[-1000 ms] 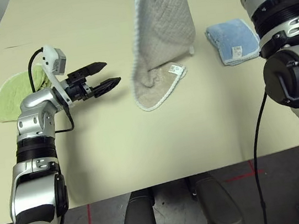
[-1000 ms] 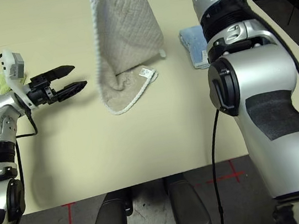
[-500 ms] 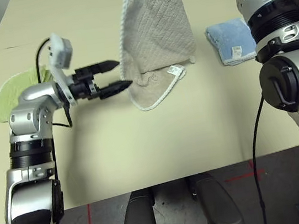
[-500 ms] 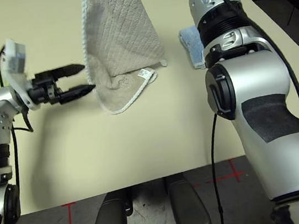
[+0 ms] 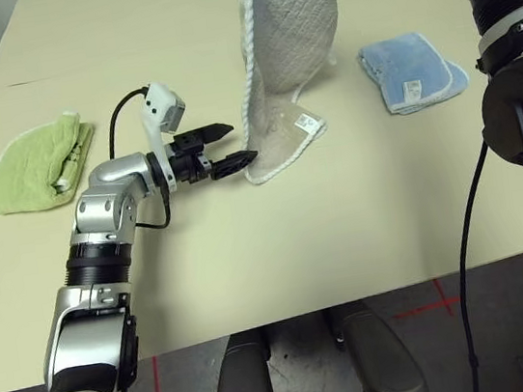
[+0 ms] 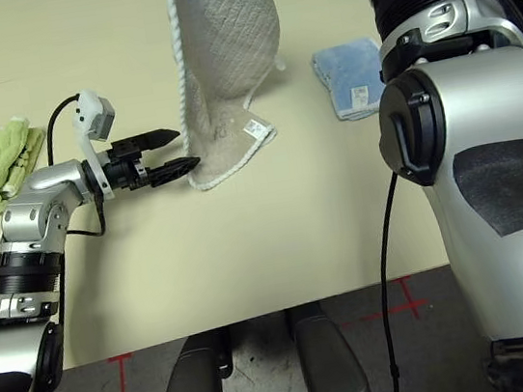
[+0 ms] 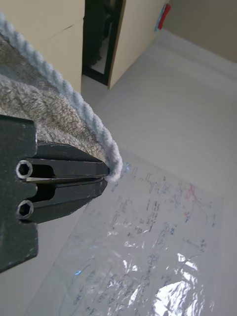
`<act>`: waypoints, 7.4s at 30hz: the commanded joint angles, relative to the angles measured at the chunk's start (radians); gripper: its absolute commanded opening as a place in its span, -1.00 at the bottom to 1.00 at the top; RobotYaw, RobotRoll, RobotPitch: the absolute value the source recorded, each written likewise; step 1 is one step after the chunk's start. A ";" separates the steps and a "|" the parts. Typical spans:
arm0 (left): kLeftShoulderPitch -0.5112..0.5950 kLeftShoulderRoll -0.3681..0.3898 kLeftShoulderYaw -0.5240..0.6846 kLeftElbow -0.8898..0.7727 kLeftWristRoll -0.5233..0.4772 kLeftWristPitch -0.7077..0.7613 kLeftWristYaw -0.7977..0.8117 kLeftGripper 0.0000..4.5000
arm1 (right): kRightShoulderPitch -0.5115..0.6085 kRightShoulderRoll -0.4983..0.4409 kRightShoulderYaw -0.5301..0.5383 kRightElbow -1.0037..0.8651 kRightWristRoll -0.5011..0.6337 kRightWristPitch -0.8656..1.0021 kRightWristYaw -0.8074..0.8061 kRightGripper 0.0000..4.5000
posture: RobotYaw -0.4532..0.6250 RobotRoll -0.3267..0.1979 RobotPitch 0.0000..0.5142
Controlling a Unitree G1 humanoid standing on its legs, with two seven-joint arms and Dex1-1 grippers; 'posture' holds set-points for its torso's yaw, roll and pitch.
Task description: Fold the towel and set it aside.
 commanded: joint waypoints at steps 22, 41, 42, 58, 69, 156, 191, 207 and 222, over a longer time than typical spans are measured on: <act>0.040 -0.016 -0.024 -0.128 -0.071 0.410 0.067 1.00 | -0.022 -0.002 0.001 0.029 -0.029 -0.018 -0.037 -0.98 | -0.25 0.25 -0.07; 0.004 0.067 -0.046 -0.078 -0.048 0.406 0.027 -0.99 | 0.006 -0.041 -0.001 0.031 -0.047 -0.015 -0.039 -1.00 | -0.26 0.25 -0.12; -0.010 0.087 -0.043 -0.056 -0.035 0.385 0.024 -0.99 | 0.018 -0.055 -0.003 0.032 -0.049 -0.012 -0.039 -1.00 | -0.26 0.25 -0.12; -0.467 0.295 0.015 0.415 0.197 -0.056 0.111 -0.99 | 0.758 -0.287 -0.172 -0.544 0.274 0.747 0.056 -1.00 | -0.21 0.25 -0.02; -0.537 0.317 0.085 0.613 0.182 -0.029 0.115 -0.99 | 0.836 -0.370 -0.133 -0.678 0.322 0.975 0.094 -1.00 | -0.16 0.25 0.04; -0.564 0.808 -1.008 0.361 0.028 -0.352 -0.489 -0.99 | 0.655 -0.532 0.387 -0.234 -0.189 0.179 0.813 -1.00 | -0.21 0.25 0.05; -0.722 0.966 -1.348 0.005 -0.259 -0.157 -0.489 -0.99 | 0.655 -0.644 0.685 -0.324 -0.021 0.145 0.813 -1.00 | -0.22 0.25 0.06; -0.779 0.667 -1.223 0.481 -0.079 -0.389 -0.489 -0.99 | 0.541 -0.556 0.500 -0.115 -0.144 0.133 0.747 -1.00 | -0.23 0.25 0.04; -0.801 0.449 -1.032 0.832 0.197 -0.536 -0.489 -0.99 | 0.491 -0.480 0.499 0.046 -0.391 -0.033 0.353 -1.00 | -0.23 0.25 0.04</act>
